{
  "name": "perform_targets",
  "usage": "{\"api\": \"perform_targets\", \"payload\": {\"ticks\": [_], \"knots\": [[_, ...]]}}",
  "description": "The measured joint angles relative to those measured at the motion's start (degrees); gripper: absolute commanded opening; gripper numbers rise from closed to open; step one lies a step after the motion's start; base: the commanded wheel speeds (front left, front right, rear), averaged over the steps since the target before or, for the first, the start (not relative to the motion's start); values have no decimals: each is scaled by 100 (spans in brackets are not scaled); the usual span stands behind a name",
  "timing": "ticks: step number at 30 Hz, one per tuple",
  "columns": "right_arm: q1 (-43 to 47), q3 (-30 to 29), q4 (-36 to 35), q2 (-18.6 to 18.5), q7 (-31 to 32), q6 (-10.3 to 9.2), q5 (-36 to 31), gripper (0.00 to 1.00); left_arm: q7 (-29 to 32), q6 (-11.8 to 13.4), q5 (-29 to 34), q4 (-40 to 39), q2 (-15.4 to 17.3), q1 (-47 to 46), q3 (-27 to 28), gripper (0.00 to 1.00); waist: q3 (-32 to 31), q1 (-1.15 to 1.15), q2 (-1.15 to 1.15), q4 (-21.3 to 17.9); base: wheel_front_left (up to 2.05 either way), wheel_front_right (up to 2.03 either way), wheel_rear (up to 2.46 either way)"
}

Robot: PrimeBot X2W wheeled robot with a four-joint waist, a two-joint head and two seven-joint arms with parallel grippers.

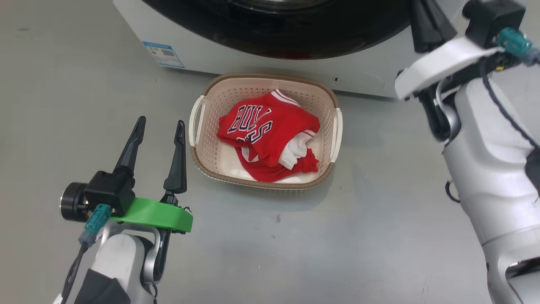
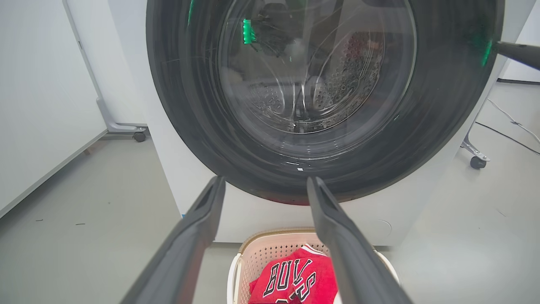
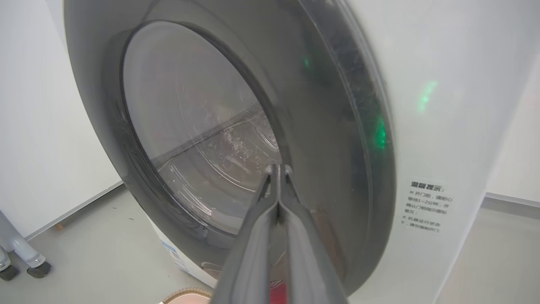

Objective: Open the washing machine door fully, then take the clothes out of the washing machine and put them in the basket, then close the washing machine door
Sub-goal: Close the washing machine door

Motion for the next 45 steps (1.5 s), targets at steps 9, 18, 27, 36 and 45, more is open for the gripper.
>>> {"api": "perform_targets", "payload": {"ticks": [9,18,27,36,45], "knots": [[988,-104,-79,86,-65,0,125,100,-3,-15,-9,232,36,45,21,100,-347,0,0,-267,0,0,0],[1883,-477,-514,188,-67,-60,202,100,-3,-23,-45,505,174,410,77,100,-776,0,0,-569,0,0,0],[2909,-612,-781,272,-67,-166,189,100,-4,-21,-48,735,253,826,113,100,-1296,0,0,-869,0,0,0],[3657,-614,-1106,346,-67,-218,125,100,-45,-21,-57,781,259,1112,71,100,-1786,0,0,-1080,0,0,0],[4041,-601,-1326,381,-67,-258,42,100,-42,-22,-110,775,259,1252,55,100,-2053,0,0,-1166,0,0,0]]}}
